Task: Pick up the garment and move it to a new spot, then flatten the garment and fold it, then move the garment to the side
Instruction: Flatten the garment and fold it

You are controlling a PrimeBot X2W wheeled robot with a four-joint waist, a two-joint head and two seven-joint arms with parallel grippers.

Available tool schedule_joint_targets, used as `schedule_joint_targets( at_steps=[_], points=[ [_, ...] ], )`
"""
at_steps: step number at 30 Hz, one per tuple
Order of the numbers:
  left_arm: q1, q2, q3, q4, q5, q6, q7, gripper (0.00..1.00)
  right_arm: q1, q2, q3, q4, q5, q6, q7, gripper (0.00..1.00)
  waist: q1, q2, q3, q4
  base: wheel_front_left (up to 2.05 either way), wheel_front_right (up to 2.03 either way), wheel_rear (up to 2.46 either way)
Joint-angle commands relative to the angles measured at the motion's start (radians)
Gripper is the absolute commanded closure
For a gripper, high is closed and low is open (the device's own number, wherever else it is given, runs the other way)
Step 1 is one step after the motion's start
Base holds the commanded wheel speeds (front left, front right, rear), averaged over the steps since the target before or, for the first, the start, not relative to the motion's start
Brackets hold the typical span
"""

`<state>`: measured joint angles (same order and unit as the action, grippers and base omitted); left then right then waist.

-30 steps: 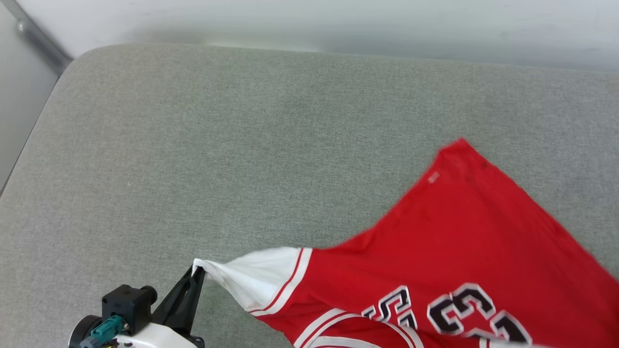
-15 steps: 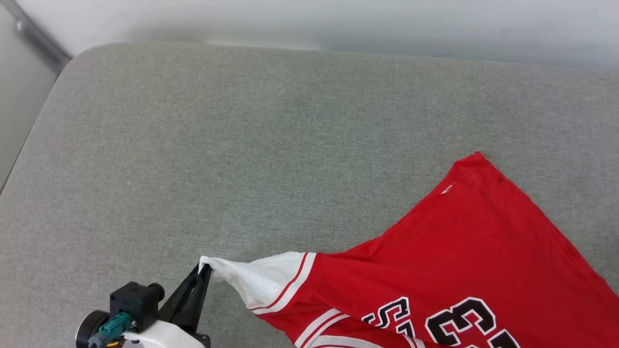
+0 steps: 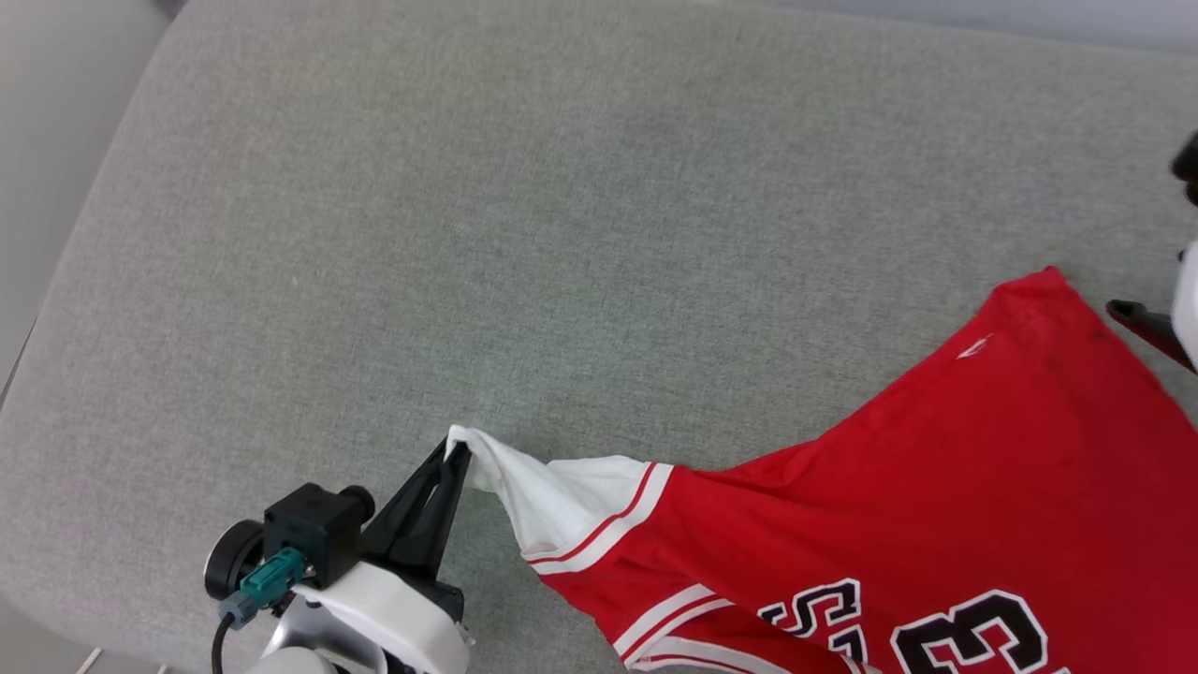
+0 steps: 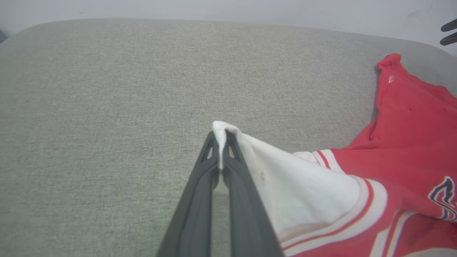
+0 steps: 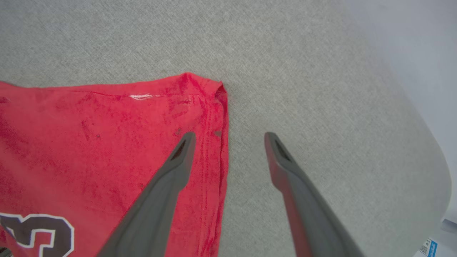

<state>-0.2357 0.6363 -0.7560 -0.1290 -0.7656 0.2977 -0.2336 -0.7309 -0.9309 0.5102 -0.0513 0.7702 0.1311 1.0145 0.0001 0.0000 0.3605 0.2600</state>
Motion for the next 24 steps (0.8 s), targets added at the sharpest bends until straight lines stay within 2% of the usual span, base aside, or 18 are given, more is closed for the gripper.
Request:
schedule_joint_targets(
  at_steps=[1, 8, 15, 16, 17, 24],
  points=[
    [-0.018, -0.01, 0.0, 0.002, 0.009, -0.006, -0.007, 1.0, -0.03, 0.017, 0.027, 0.018, -0.014, -0.001, 0.009, 0.0, -0.0001, 0.0, 0.035, 0.024, 0.0, 0.0, 0.0],
    [-0.059, -0.044, -0.003, 0.021, 0.024, -0.021, -0.013, 1.0, -0.145, 0.086, 0.181, 0.158, -0.056, -0.001, 0.0, 0.0, -0.0001, 0.0, 0.105, 0.05, 0.0, 0.0, 0.0],
    [-0.08, -0.071, -0.005, 0.054, 0.03, -0.034, -0.019, 1.0, -0.149, 0.118, 0.328, 0.283, -0.031, -0.001, -0.06, 0.0, -0.0001, 0.0, 0.119, 0.051, 0.0, 0.0, 0.0],
    [-0.079, -0.072, -0.005, 0.059, 0.029, -0.036, -0.019, 1.0, -0.156, 0.115, 0.345, 0.29, -0.032, 0.0, -0.07, 0.64, -0.0001, 0.0, 0.115, 0.047, 0.0, 0.0, 0.0],
    [-0.077, -0.073, -0.004, 0.062, 0.028, -0.037, -0.018, 1.0, -0.163, 0.114, 0.357, 0.298, -0.026, 0.0, -0.079, 1.0, -0.0001, 0.0, 0.111, 0.042, 0.0, 0.0, 0.0],
    [-0.071, -0.052, 0.012, 0.06, 0.038, -0.036, -0.025, 1.0, -0.229, 0.122, 0.346, 0.321, 0.039, -0.001, -0.24, 1.0, -0.0001, 0.0, 0.031, 0.003, 0.0, 0.0, 0.0]
  ],
)
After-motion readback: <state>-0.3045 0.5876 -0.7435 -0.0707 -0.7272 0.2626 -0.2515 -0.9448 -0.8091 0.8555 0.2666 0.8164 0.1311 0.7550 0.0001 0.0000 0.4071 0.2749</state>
